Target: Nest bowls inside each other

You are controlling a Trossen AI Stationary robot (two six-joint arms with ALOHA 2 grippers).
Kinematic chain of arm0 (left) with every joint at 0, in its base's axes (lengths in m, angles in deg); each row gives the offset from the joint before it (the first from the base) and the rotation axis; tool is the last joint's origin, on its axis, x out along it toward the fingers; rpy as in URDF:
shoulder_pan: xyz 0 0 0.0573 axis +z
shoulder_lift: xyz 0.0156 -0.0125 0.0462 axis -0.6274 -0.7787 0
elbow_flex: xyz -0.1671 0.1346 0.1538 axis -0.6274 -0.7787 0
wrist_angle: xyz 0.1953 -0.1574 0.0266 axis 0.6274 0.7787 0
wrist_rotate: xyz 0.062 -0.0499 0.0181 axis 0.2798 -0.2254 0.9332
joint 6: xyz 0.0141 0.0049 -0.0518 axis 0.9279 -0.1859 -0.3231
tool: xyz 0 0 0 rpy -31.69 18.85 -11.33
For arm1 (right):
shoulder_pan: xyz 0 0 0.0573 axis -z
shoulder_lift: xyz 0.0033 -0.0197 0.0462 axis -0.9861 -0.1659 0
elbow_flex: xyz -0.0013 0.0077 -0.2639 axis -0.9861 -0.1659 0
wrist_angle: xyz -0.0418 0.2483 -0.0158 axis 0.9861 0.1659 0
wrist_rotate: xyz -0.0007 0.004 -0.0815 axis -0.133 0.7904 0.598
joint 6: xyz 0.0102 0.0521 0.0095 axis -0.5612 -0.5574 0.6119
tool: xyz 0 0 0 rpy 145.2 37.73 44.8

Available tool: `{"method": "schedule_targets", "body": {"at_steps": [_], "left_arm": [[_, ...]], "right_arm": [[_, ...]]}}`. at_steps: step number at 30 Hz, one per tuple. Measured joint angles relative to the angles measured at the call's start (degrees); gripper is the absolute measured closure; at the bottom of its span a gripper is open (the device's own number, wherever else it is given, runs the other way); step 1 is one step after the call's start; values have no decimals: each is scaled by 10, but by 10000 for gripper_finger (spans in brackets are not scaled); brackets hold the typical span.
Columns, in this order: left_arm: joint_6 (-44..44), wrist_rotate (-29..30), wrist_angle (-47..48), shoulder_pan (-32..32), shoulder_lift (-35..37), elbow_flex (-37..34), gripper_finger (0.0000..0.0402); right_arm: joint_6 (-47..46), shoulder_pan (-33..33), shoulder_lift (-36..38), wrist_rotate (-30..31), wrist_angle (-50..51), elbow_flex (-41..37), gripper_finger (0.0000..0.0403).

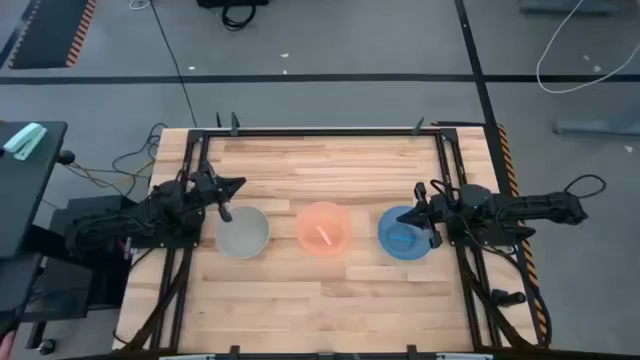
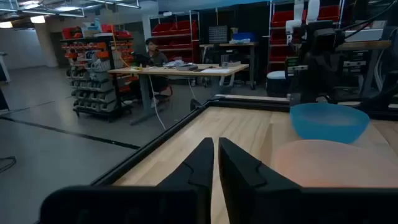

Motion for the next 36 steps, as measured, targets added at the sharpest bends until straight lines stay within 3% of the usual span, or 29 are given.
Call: {"method": "schedule_targets", "body": {"at_steps": [36], "left_arm": [[0, 0, 0, 0, 0, 0, 367]], "right_arm": [[0, 0, 0, 0, 0, 0, 388]]}}
